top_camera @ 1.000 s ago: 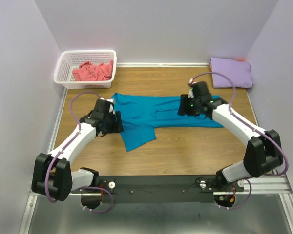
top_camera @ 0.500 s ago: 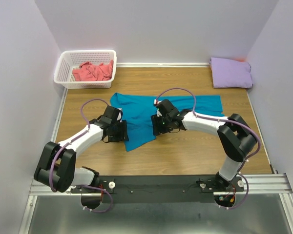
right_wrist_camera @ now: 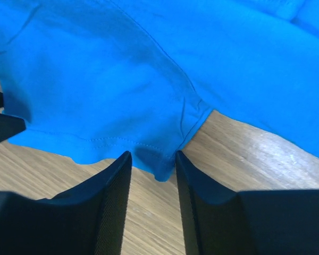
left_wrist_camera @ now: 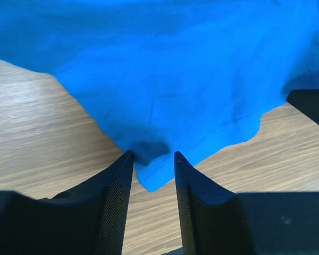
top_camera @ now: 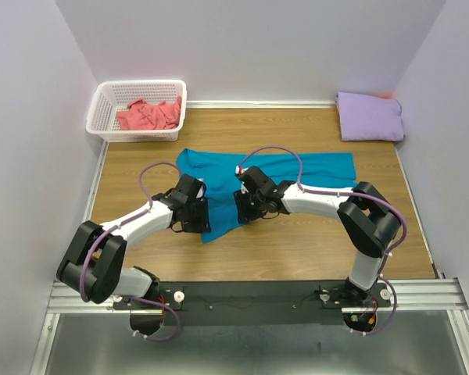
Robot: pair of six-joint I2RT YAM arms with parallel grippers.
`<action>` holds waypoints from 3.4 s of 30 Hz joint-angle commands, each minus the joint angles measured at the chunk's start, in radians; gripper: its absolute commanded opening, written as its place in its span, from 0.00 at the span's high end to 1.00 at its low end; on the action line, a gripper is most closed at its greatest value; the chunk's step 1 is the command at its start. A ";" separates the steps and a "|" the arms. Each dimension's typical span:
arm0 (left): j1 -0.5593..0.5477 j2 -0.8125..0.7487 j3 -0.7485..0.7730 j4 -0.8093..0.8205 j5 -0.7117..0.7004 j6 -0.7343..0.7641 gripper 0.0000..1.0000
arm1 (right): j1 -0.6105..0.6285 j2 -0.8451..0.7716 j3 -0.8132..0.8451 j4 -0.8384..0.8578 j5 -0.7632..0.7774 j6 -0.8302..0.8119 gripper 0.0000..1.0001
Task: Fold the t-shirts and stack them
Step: Fold the tshirt
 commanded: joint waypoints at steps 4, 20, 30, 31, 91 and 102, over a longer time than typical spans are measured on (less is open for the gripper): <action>-0.041 0.019 -0.042 -0.019 0.002 -0.057 0.62 | 0.016 0.021 -0.005 0.013 0.007 0.020 0.62; -0.039 0.050 0.169 -0.046 -0.190 -0.046 1.00 | 0.016 -0.019 0.068 0.011 0.053 0.006 0.96; 0.036 0.197 0.493 -0.050 -0.326 0.089 1.00 | -0.013 0.014 0.183 0.005 0.144 0.003 0.99; 0.039 0.212 0.513 -0.039 -0.330 0.113 1.00 | -0.024 0.025 0.200 0.005 0.157 0.011 0.99; 0.125 0.573 0.868 -0.082 -0.248 0.243 1.00 | -0.239 0.222 0.409 -0.004 0.075 0.074 0.98; 0.134 0.534 0.826 -0.155 -0.230 0.244 1.00 | -0.239 0.191 0.363 -0.024 0.018 0.083 0.98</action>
